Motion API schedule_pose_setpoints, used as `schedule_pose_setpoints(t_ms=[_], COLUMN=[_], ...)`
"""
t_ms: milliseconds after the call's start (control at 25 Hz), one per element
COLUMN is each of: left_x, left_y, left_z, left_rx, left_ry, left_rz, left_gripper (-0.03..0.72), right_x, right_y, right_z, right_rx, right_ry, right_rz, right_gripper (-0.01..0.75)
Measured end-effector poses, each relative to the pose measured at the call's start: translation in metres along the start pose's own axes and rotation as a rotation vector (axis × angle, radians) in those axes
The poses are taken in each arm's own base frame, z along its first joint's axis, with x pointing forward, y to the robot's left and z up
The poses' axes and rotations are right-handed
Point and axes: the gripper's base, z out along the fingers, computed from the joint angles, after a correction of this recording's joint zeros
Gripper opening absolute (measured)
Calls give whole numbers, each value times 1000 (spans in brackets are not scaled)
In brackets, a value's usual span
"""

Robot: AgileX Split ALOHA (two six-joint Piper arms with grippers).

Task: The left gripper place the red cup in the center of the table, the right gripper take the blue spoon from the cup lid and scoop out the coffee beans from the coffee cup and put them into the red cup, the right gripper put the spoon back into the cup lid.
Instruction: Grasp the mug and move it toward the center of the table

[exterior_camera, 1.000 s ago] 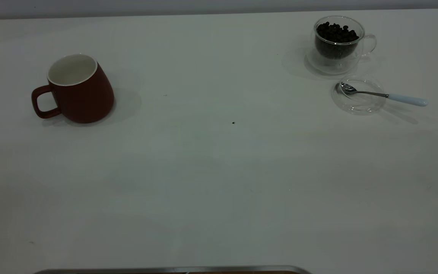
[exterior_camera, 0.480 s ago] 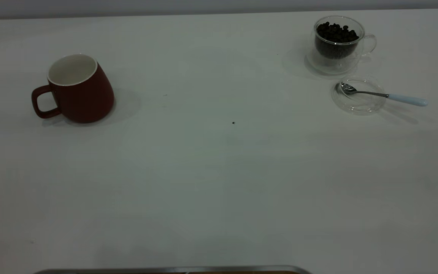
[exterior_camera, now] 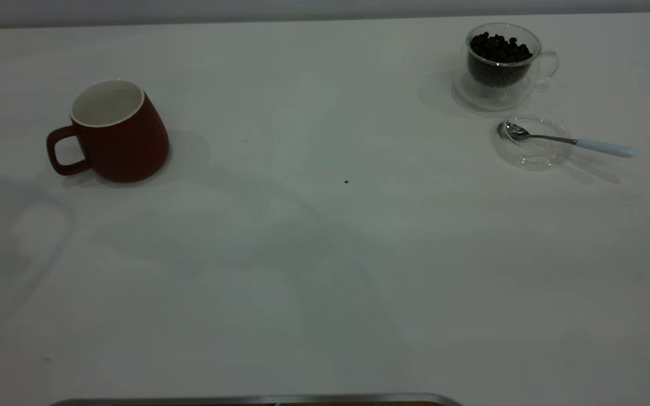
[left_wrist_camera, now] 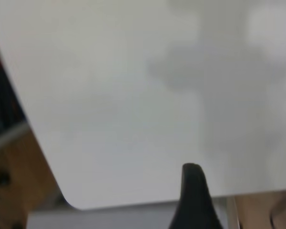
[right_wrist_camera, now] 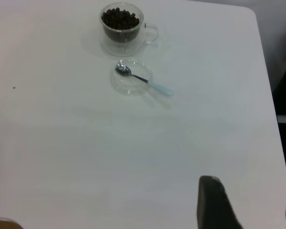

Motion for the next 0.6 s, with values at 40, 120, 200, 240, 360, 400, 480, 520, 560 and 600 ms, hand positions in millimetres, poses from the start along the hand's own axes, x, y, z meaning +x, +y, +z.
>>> schedule_pose_setpoints(t_ms=[40, 120, 200, 240, 360, 400, 480, 520, 560, 600], left_x=[-12, -38, -61, -73, -99, -104, -108, -108, -108, -108], left_y=[-2, -6, -15, -20, -31, -33, -34, -35, -35, -35], left_z=[16, 36, 52, 59, 71, 75, 79, 78, 78, 78], left_rx=[15, 30, 43, 49, 81, 90, 111, 116, 120, 123], left_ry=[69, 156, 207, 215, 220, 223, 224, 222, 222, 221], left_rz=[15, 63, 136, 173, 237, 251, 270, 283, 297, 305], left_gripper=[612, 613, 608, 605, 597, 595, 593, 591, 591, 590], right_x=[0, 0, 0, 0, 0, 0, 0, 0, 0, 0], right_y=[0, 0, 0, 0, 0, 0, 0, 0, 0, 0], right_z=[0, 0, 0, 0, 0, 0, 0, 0, 0, 0], right_rx=[0, 0, 0, 0, 0, 0, 0, 0, 0, 0], right_ry=[0, 0, 0, 0, 0, 0, 0, 0, 0, 0], right_rz=[0, 0, 0, 0, 0, 0, 0, 0, 0, 0], right_gripper=[402, 402, 402, 402, 402, 402, 402, 402, 402, 402])
